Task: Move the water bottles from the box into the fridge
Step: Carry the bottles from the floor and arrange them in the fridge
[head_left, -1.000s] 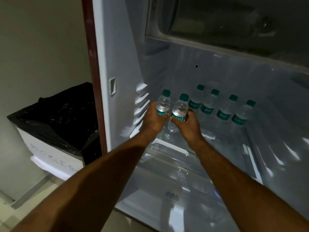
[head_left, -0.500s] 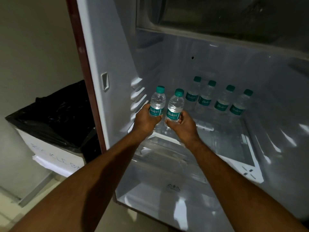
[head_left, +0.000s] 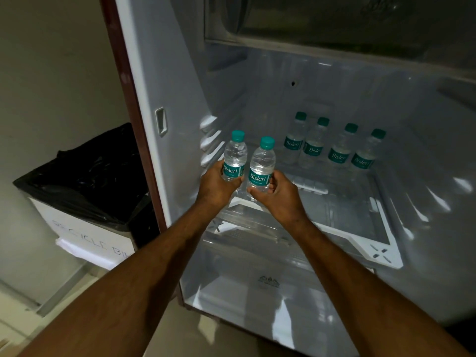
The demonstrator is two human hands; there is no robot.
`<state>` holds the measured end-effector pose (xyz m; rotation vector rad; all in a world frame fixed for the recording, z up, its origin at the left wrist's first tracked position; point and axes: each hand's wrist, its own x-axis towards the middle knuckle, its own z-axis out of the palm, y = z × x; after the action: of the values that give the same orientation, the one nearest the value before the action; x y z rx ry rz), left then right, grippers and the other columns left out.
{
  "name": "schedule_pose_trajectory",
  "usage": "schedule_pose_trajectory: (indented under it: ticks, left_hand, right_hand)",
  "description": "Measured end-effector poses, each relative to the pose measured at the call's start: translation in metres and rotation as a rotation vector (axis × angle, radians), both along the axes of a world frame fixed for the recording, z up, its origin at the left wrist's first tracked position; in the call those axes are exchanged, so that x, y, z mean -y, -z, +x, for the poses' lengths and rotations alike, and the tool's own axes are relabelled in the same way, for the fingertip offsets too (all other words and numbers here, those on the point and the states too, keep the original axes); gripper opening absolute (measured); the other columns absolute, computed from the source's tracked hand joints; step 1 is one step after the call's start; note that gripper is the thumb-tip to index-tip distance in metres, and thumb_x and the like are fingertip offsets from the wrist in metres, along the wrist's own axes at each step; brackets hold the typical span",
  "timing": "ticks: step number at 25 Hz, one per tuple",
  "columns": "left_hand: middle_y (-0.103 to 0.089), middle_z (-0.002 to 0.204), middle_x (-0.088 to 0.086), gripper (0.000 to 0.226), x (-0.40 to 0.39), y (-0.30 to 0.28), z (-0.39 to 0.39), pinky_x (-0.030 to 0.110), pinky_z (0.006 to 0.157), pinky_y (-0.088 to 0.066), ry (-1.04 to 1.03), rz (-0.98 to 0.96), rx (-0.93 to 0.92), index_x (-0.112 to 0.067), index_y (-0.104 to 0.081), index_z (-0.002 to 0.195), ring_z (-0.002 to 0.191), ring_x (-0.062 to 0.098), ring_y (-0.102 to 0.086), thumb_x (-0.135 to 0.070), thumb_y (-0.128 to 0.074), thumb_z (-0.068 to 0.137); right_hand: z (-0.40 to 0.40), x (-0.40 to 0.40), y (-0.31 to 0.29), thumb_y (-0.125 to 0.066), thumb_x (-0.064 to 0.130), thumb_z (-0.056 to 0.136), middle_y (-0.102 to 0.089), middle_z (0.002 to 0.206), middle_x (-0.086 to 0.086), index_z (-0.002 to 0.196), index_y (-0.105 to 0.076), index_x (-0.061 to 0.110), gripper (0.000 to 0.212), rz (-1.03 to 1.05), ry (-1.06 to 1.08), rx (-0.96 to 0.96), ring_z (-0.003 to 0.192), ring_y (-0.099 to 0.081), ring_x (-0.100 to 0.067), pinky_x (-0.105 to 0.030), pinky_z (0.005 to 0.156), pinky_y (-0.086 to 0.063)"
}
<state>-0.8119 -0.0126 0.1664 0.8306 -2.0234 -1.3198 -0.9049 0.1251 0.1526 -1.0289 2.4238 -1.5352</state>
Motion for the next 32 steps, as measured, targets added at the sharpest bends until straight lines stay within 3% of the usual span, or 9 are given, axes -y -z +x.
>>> schedule_pose_trajectory:
  ticks: [6,14,18,22,25,27,29,30,32]
  left_hand:
    - [-0.067,0.128,0.005,0.052,-0.003,0.004,0.003,0.043,0.1,-0.054,-0.002,0.0,-0.031,-0.012,-0.055,0.134,0.114,0.021,-0.065,-0.018,-0.076,0.087]
    - [-0.067,0.127,0.005,0.05,-0.004,0.004,0.006,0.044,0.1,-0.054,-0.002,-0.021,-0.043,-0.012,-0.056,0.134,0.114,0.02,-0.065,-0.017,-0.074,0.088]
    - [-0.066,0.129,0.004,0.05,-0.004,0.004,0.006,0.041,0.1,-0.053,-0.007,-0.035,-0.024,-0.014,-0.054,0.135,0.115,0.02,-0.064,-0.021,-0.073,0.089]
    - [-0.062,0.134,0.002,0.051,-0.015,0.006,0.017,0.022,0.085,-0.045,-0.007,-0.15,0.022,-0.018,-0.05,0.139,0.11,0.009,-0.058,-0.026,-0.069,0.093]
    - [-0.056,0.137,0.003,0.051,-0.032,0.012,0.033,0.028,0.094,-0.044,-0.065,-0.17,0.0,-0.018,-0.045,0.141,0.12,0.017,-0.054,-0.021,-0.066,0.095]
    - [-0.055,0.127,0.008,0.041,-0.051,0.019,0.043,0.034,0.099,-0.044,-0.14,-0.269,-0.086,-0.01,-0.049,0.131,0.117,0.024,-0.052,-0.016,-0.064,0.093]
    - [-0.056,0.11,0.01,0.028,-0.078,0.025,0.048,0.034,0.092,-0.042,-0.206,-0.487,-0.185,-0.004,-0.055,0.115,0.103,0.025,-0.051,-0.008,-0.063,0.088]
    - [-0.056,0.104,0.01,0.024,-0.091,0.027,0.048,0.034,0.089,-0.042,-0.202,-0.567,-0.22,-0.003,-0.057,0.108,0.097,0.023,-0.051,-0.007,-0.063,0.086]
    - [-0.057,0.102,0.005,0.022,-0.112,0.025,0.04,0.032,0.088,-0.045,-0.07,-0.551,-0.262,-0.005,-0.059,0.107,0.096,0.017,-0.05,-0.007,-0.064,0.086]
  right_hand:
    - [-0.001,0.001,0.003,-0.082,0.039,0.081,-0.067,0.129,0.005,0.137,-0.053,0.02,0.066,0.012,-0.012,-0.021,0.109,-0.066,-0.006,-0.01,0.083,-0.05]
    - [-0.003,0.003,0.006,-0.08,0.041,0.081,-0.065,0.132,0.005,0.138,-0.052,0.022,0.066,0.019,-0.046,-0.024,0.107,-0.062,-0.001,-0.004,0.078,-0.043]
    - [-0.005,0.004,0.008,-0.08,0.04,0.081,-0.064,0.134,0.004,0.139,-0.051,0.022,0.067,0.023,-0.057,-0.01,0.114,-0.062,-0.005,-0.012,0.086,-0.047]
    - [-0.006,0.0,0.005,-0.085,0.036,0.078,-0.064,0.136,0.004,0.14,-0.051,0.02,0.073,0.016,-0.107,0.07,0.119,-0.063,-0.009,-0.027,0.099,-0.054]
    - [-0.01,-0.013,0.0,-0.088,0.027,0.075,-0.058,0.139,0.007,0.142,-0.047,0.024,0.079,0.03,-0.168,0.153,0.122,-0.058,-0.01,-0.026,0.099,-0.051]
    - [-0.014,-0.026,-0.003,-0.084,0.019,0.077,-0.057,0.133,0.006,0.136,-0.05,0.028,0.068,0.04,-0.12,0.119,0.112,-0.06,-0.008,-0.022,0.085,-0.054]
    - [-0.021,-0.041,-0.006,-0.076,0.013,0.081,-0.062,0.118,0.004,0.12,-0.058,0.029,0.046,-0.012,0.02,0.039,0.092,-0.063,-0.008,-0.013,0.068,-0.052]
    - [-0.025,-0.049,-0.008,-0.073,0.011,0.083,-0.064,0.11,0.004,0.113,-0.06,0.028,0.037,-0.039,0.095,-0.015,0.084,-0.063,-0.009,-0.011,0.066,-0.05]
    - [-0.036,-0.065,-0.012,-0.072,0.015,0.086,-0.065,0.099,0.005,0.106,-0.062,0.025,0.025,-0.057,0.217,-0.098,0.081,-0.062,-0.008,-0.014,0.069,-0.047]
